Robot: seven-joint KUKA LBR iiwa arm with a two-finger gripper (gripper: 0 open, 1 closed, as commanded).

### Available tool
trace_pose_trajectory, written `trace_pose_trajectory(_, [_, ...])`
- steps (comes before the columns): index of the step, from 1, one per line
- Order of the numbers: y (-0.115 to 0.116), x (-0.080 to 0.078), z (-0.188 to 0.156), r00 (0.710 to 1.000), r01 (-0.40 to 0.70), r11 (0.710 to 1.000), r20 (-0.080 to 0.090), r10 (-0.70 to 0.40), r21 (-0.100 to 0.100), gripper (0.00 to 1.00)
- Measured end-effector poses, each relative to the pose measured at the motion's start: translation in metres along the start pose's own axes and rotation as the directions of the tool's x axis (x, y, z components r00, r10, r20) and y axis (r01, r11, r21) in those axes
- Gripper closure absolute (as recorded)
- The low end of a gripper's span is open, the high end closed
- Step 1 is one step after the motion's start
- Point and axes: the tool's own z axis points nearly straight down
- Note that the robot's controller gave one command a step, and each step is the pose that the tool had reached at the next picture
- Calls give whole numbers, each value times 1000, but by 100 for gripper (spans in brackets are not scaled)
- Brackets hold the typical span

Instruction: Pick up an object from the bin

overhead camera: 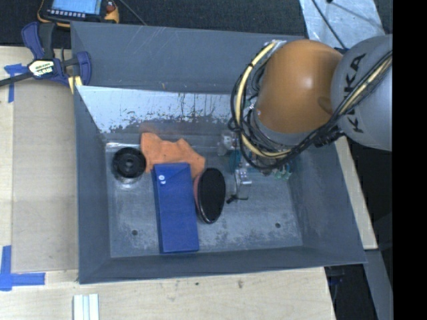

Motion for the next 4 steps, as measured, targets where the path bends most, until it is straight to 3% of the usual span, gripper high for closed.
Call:
trace_pose_trajectory(1, [-16, 8, 14, 995, 95, 995, -7, -95, 3, 0])
trace_pose_trajectory(2, [-10, 19, 42, 992, 125, 992, -3, -125, 1, 0])
trace_pose_trajectory(3, [-24, -14, 78, 997, 75, 997, -1, -75, 1, 0])
trace_pose_trajectory(4, [-23, -39, 104, 1000, 4, 1000, -5, -4, 2, 0])
